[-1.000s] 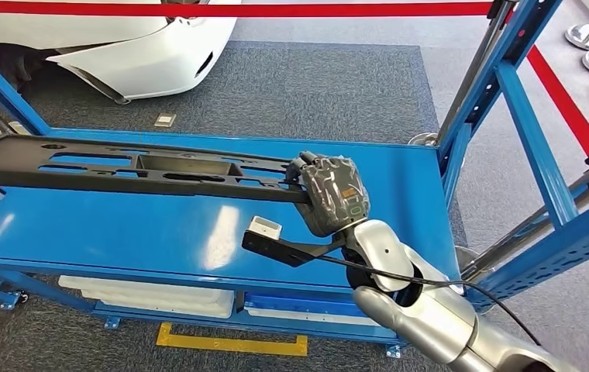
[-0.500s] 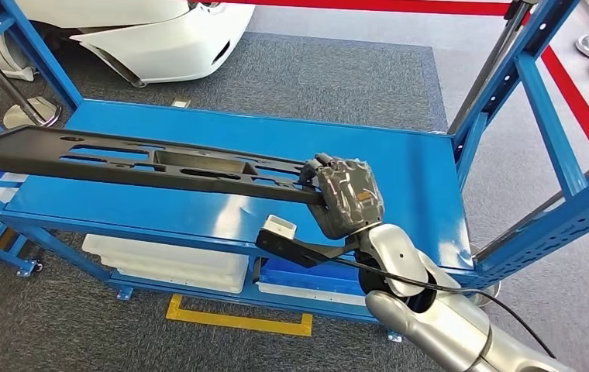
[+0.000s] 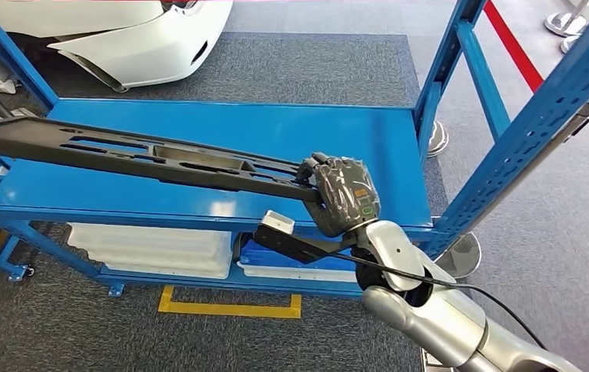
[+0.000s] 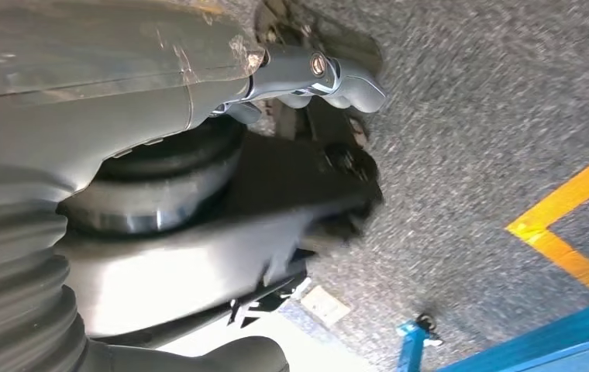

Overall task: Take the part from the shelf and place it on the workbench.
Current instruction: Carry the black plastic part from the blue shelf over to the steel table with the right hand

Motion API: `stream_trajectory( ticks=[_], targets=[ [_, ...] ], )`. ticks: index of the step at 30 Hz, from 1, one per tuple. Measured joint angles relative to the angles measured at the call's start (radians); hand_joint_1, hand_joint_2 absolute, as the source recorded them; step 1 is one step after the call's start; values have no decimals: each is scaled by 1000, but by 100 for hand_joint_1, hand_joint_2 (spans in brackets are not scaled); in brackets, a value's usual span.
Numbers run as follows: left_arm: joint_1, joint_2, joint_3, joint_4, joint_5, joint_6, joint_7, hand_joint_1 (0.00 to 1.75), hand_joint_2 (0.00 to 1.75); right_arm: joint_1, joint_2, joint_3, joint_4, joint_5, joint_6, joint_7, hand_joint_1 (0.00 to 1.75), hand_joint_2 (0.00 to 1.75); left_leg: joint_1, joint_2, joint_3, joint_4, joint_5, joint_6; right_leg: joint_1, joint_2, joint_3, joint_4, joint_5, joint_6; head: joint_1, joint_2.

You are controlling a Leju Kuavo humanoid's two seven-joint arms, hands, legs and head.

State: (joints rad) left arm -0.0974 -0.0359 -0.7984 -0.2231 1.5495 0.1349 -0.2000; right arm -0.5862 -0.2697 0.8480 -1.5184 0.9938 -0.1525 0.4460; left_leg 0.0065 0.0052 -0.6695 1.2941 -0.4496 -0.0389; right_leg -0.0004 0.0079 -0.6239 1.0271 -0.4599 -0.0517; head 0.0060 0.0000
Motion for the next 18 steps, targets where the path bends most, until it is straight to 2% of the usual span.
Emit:
stream_trajectory(
  ticks=[1, 2, 3, 4, 5, 7, 8, 9, 10, 11, 12, 13, 14, 15, 16, 17, 18],
  targets=[
    [-4, 0, 0, 0, 0, -3, 4, 0, 175, 0, 0, 1, 2, -1, -1, 1, 175, 175, 1, -8, 46, -56, 26, 4, 1, 5, -12, 2, 9, 2, -4, 0],
    [-8, 0, 0, 0, 0, -6, 7, 0, 175, 0, 0, 1, 3, -2, -2, 1, 175, 175, 0, -21, 98, -129, 37, 9, 3, 9, -22, 4, 18, 5, -8, 0],
    [-11, 0, 0, 0, 0, -8, 10, 0, 175, -1, 1, 2, 5, -2, -2, 2, 175, 175, 0, -32, 141, -198, 35, 14, 4, 14, -30, 4, 27, 10, -10, 0],
    [-13, 0, 0, 0, 0, -10, 12, 0, 175, -2, 2, 2, 6, -3, -3, 3, 175, 175, -1, -42, 169, -247, 30, 17, 4, 17, -35, 3, 38, 15, -9, 0],
    [-14, 0, 0, 0, 0, -11, 15, 0, 175, -3, 3, 2, 8, -3, -3, 3, 175, 175, -4, -45, 181, -276, 26, 20, 3, 22, -41, 1, 50, 22, -8, 0],
    [-15, -2, 0, 0, 0, -10, 21, 0, 175, -5, 3, 3, 14, -4, -3, 6, 175, 175, -4, -33, 168, -291, 45, 28, 0, 30, -53, -2, 65, 36, -6, 0],
    [-15, -3, 0, 0, 0, -7, 25, 0, 175, -5, 3, 3, 16, -4, -2, 8, 175, 175, -2, -26, 157, -295, 57, 36, -1, 28, -63, 7, 50, 42, -5, 0],
    [-15, -4, 0, 0, 0, -2, 29, 0, 175, -5, 3, 3, 18, -4, -2, 10, 175, 175, 0, -18, 143, -298, 71, 44, -2, 23, -75, 33, 16, 47, 1, 0],
    [-15, -4, 0, 0, 0, 3, 31, 0, 175, -5, 2, 3, 20, -4, -1, 13, 175, 175, 0, -10, 129, -299, 83, 49, -5, 15, -88, 76, -34, 51, 6, 0],
    [-15, -4, 0, 0, 0, 8, 33, 0, 175, -5, 2, 3, 21, -4, -1, 14, 175, 175, -1, -5, 114, -298, 94, 54, -7, 8, -101, 136, -87, 56, 14, 0],
    [-15, -5, 0, 0, 0, 11, 33, 0, 175, -5, 2, 4, 23, -4, -1, 15, 175, 175, -2, 2, 99, -296, 105, 55, -9, 4, -111, 201, -125, 60, 19, 0],
    [-16, -5, 0, 0, 0, 14, 34, 0, 175, -5, 2, 4, 25, -4, -1, 15, 175, 175, -3, 9, 82, -294, 115, 54, -11, 2, -114, 253, -137, 64, 24, 0],
    [-16, -5, 0, 0, 1, 19, 33, 0, 175, -5, 2, 5, 27, -4, -1, 16, 175, 175, -3, 15, 65, -290, 124, 53, -12, 1, -106, 281, -123, 67, 29, 0],
    [-16, -5, 0, 0, 1, 26, 31, 0, 175, -5, 2, 6, 29, -4, -1, 17, 175, 175, -2, 22, 49, -285, 132, 51, -13, -1, -84, 276, -92, 69, 35, 0],
    [-17, -5, 0, 0, 1, 33, 28, 0, 175, -5, 2, 7, 31, -4, -1, 19, 175, 175, -2, 28, 34, -279, 139, 48, -14, -7, -47, 240, -60, 71, 40, 0],
    [-17, -5, 0, 0, 1, 38, 24, 0, 175, -6, 2, 8, 32, -4, -1, 20, 175, 175, -3, 34, 20, -272, 145, 44, -13, -19, 3, 175, -50, 70, 46, 0],
    [-17, -5, 0, 0, 0, 39, 22, 0, 175, -8, 2, 8, 32, -3, -1, 21, 175, 175, -4, 39, 10, -264, 151, 39, -9, -31, 54, 99, -59, 65, 54, 0]
  ],
)
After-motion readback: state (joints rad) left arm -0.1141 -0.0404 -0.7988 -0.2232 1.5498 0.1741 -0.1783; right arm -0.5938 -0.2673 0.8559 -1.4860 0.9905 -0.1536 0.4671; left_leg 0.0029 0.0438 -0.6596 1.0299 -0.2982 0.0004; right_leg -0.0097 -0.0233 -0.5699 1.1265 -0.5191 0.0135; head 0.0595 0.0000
